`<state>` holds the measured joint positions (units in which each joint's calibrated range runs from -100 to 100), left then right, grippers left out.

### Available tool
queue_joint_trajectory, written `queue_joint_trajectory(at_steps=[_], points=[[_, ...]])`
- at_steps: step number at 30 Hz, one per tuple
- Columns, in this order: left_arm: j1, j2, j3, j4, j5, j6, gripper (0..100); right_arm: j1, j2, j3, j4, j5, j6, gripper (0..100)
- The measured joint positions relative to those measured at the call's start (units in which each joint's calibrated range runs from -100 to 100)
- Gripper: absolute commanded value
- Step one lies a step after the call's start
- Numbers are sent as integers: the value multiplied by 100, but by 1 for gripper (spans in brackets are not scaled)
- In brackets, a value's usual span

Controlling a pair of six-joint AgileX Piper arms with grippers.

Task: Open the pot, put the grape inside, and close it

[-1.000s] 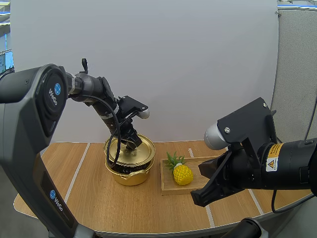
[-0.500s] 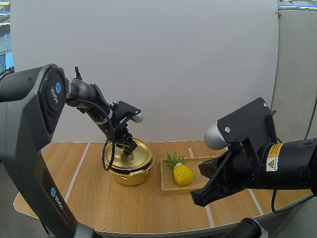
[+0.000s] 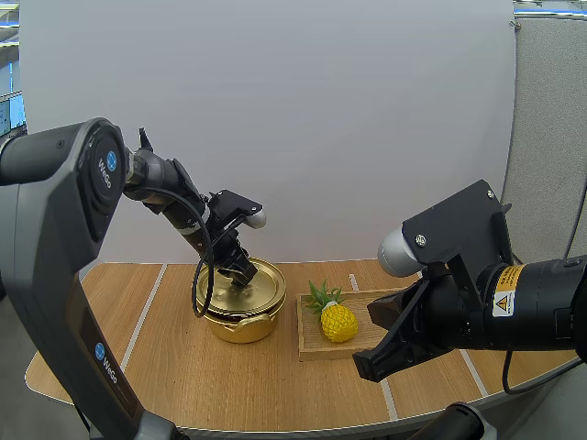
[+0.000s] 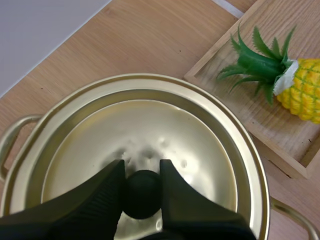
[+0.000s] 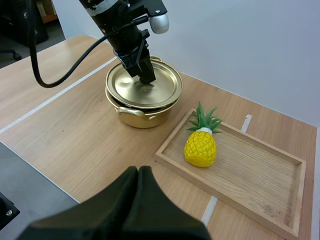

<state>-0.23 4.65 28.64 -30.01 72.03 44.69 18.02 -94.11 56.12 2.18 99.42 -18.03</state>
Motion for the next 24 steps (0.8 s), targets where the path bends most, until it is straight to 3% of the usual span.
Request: queue_joint_trajectory(at_steps=[24], points=[[33, 182, -28, -112, 165, 39, 0, 0, 0, 0, 0, 0, 0, 0]])
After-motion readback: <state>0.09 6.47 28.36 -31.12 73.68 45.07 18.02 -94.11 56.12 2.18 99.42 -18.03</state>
